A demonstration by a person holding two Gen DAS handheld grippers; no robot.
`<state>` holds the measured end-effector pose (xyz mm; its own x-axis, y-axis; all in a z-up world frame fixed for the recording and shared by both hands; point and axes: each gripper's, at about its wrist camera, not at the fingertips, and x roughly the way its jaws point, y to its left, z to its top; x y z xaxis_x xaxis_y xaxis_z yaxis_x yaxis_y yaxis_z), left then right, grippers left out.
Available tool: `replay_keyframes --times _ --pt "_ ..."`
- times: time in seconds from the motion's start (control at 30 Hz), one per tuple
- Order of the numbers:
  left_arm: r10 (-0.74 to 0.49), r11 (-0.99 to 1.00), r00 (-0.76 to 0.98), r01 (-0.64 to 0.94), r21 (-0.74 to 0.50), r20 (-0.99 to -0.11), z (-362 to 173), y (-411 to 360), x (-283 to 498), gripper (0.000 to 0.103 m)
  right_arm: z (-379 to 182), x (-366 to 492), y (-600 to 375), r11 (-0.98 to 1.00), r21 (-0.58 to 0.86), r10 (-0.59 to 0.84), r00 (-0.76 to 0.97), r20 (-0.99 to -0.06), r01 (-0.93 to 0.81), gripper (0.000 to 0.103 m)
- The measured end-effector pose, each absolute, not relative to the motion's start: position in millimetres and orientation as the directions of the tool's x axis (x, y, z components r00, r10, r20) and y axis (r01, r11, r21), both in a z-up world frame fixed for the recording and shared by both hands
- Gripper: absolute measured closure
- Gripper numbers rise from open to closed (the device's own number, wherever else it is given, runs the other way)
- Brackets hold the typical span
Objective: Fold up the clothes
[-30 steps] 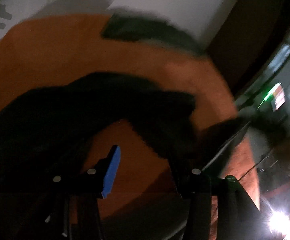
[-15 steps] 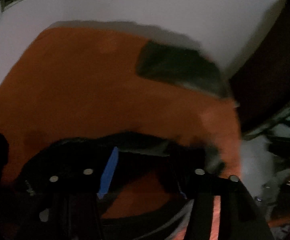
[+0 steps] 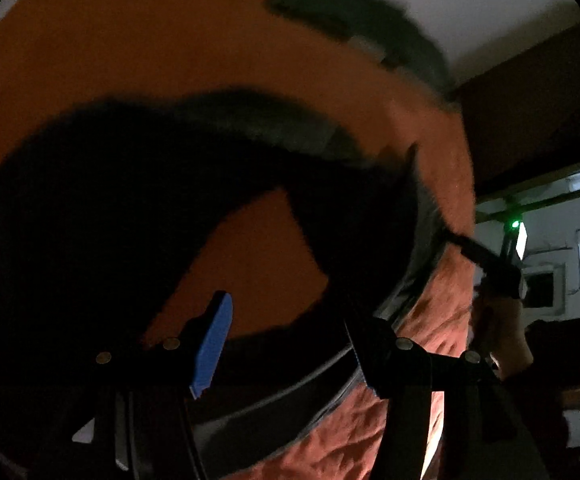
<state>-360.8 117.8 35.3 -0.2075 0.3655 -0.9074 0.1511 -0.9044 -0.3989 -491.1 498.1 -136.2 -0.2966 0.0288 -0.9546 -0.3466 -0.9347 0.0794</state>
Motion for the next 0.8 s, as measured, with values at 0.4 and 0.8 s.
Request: replay_keyframes --times 0.4,0.8 --pt "0.437 -0.769 -0.304 0.361 -0.527 -0.846 -14 28 -272 0.044 -79 -442 530 -0.889 0.242 -0.009 -0.514 -0.858 -0.389 0.092" --pt "0.43 -0.823 -0.349 0.228 -0.52 -0.833 1 -1 -225 0.044 -53 -313 588 -0.812 0.173 0.055 -0.368 -0.928 -0.558 0.093"
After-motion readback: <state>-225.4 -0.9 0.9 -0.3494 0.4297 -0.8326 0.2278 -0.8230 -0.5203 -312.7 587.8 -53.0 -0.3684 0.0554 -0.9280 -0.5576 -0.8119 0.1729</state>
